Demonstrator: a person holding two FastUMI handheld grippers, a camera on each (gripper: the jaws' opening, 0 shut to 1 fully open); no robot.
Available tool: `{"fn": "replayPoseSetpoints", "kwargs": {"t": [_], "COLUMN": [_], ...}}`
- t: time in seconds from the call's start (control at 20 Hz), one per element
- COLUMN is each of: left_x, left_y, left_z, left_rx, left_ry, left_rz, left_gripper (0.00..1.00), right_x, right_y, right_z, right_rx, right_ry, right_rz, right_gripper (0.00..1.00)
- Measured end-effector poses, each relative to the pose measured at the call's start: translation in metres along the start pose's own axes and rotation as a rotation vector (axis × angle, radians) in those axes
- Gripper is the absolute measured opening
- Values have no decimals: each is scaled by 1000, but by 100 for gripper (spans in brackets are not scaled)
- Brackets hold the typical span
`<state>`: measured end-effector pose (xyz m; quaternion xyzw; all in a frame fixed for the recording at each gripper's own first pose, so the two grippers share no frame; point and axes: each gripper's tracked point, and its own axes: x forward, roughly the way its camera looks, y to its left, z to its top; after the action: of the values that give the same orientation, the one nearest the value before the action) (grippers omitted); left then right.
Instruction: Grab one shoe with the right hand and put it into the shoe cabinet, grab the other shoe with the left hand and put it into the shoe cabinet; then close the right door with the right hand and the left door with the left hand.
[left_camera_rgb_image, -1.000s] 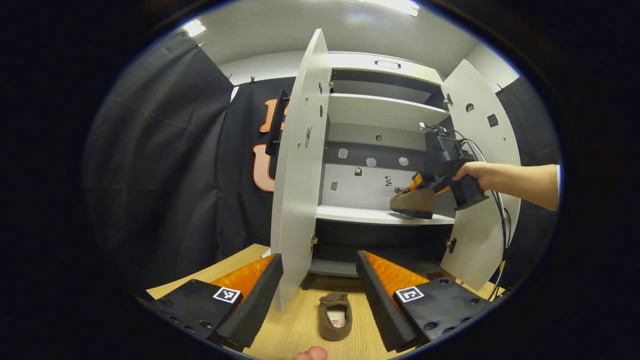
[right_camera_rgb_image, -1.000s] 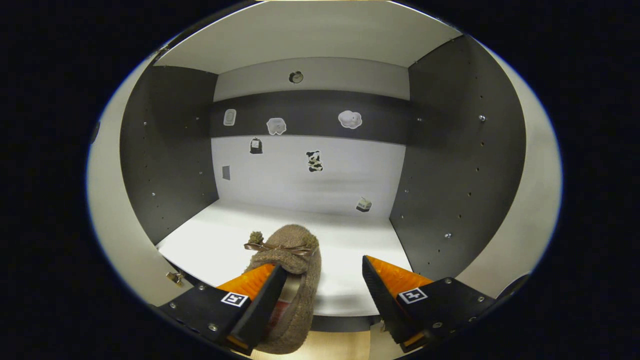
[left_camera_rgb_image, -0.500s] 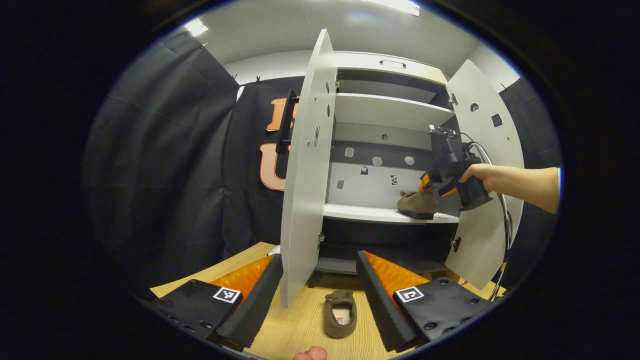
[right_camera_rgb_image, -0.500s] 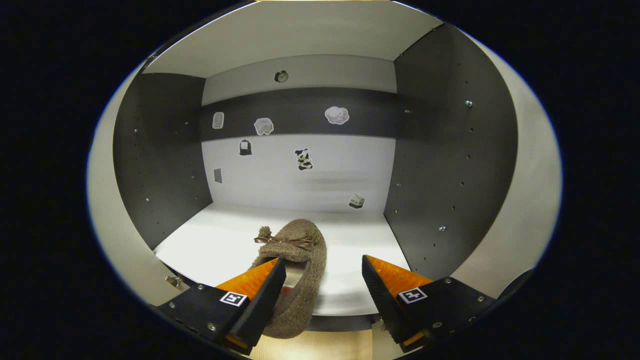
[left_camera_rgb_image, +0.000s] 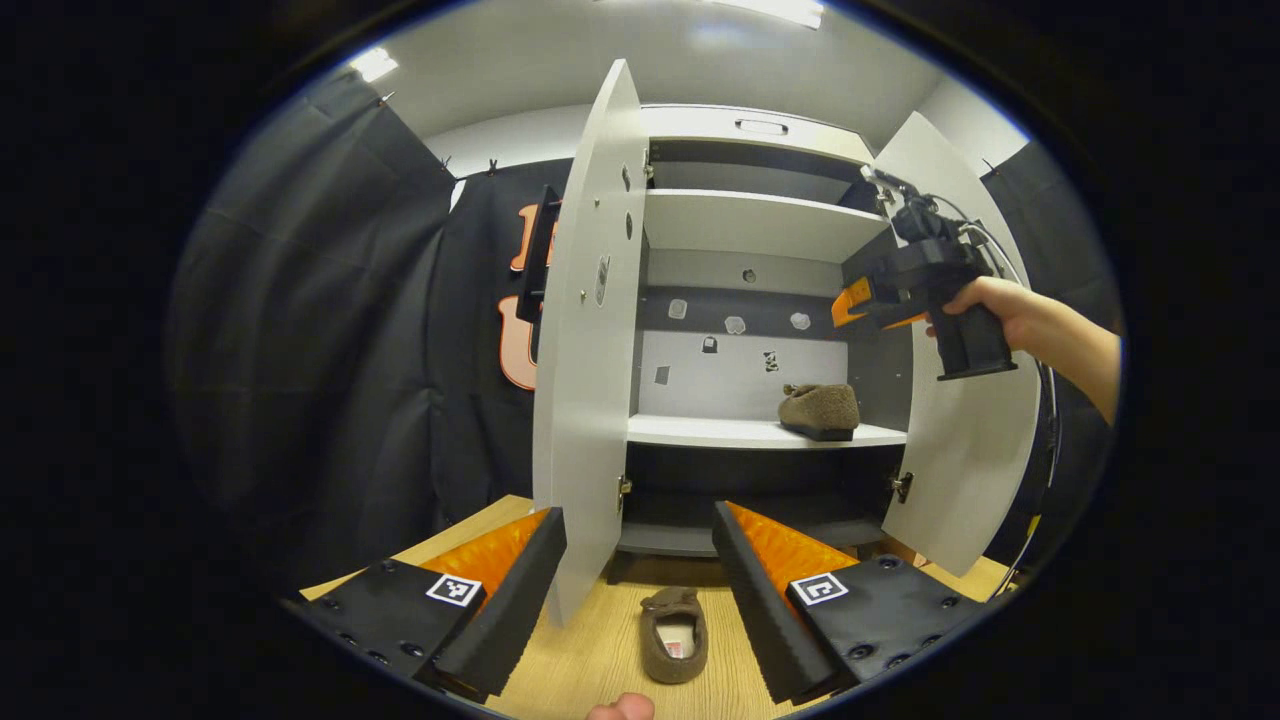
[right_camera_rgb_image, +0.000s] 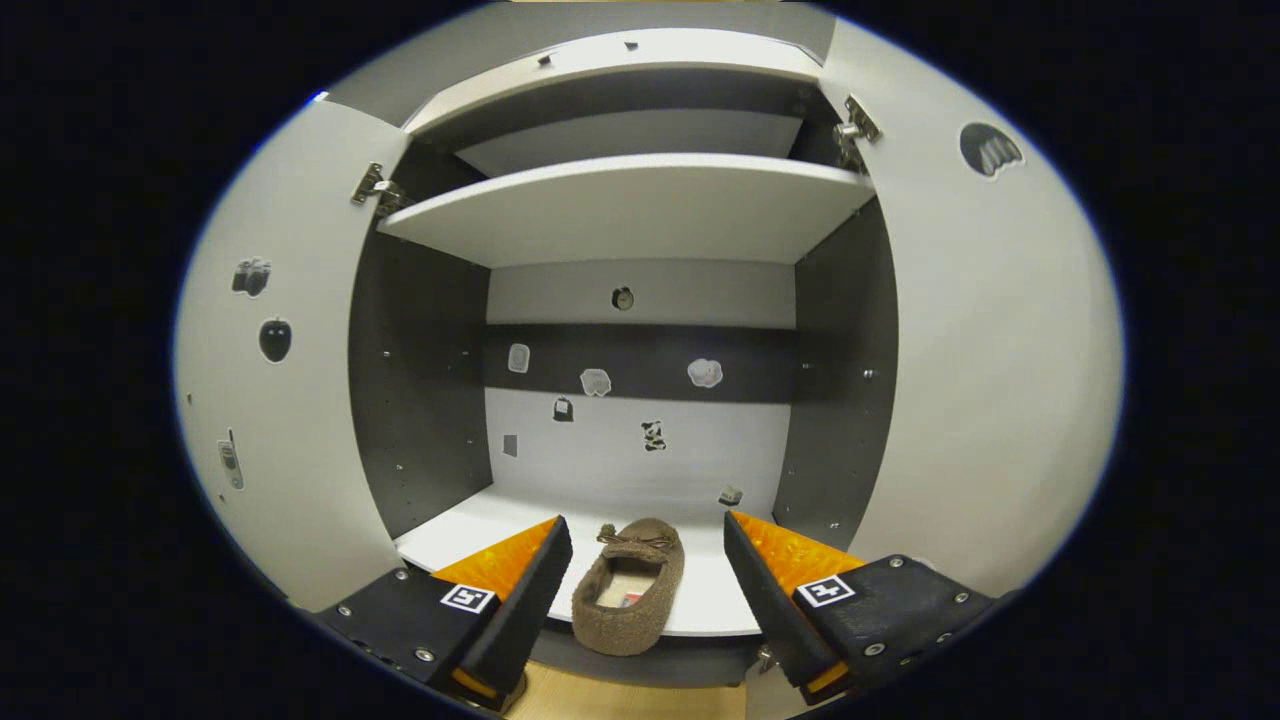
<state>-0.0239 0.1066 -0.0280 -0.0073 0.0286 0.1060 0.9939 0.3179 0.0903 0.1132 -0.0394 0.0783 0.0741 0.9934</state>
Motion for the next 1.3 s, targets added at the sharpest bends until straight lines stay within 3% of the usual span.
{"fn": "replayPoseSetpoints", "kwargs": {"t": [0.1, 0.3, 0.6, 0.85, 0.95, 1.1, 1.15, 1.3], "left_x": [1, 2, 1, 7, 17, 36, 42, 57], "left_y": [-5, -15, -24, -31, -36, -44, -43, -34], "left_z": [0, -5, -19, -21, -13, -38, -55, -124], "left_rx": [-3, -10, -15, 8, -9, -13, -16, -32], "left_ry": [1, 18, 58, 82, 75, 166, 225, 411], "left_rz": [-13, -41, -65, -83, -112, -183, -197, -199], "left_gripper": [96, 99, 99, 94, 96, 94, 99, 97], "right_x": [-27, -83, -169, -203, -209, -215, -217, -221], "right_y": [3, 8, 11, -3, -11, -16, -16, -10], "right_z": [2, -15, -86, -98, -92, -93, -96, -107], "right_rx": [-20, -38, 54, 44, 46, 85, 92, 59], "right_ry": [-30, -98, -99, -119, -142, -160, -158, -146], "right_rz": [3, -19, -54, -86, -97, -106, -102, -70], "right_gripper": [98, 94, 94, 94, 94, 94, 94, 94]}}
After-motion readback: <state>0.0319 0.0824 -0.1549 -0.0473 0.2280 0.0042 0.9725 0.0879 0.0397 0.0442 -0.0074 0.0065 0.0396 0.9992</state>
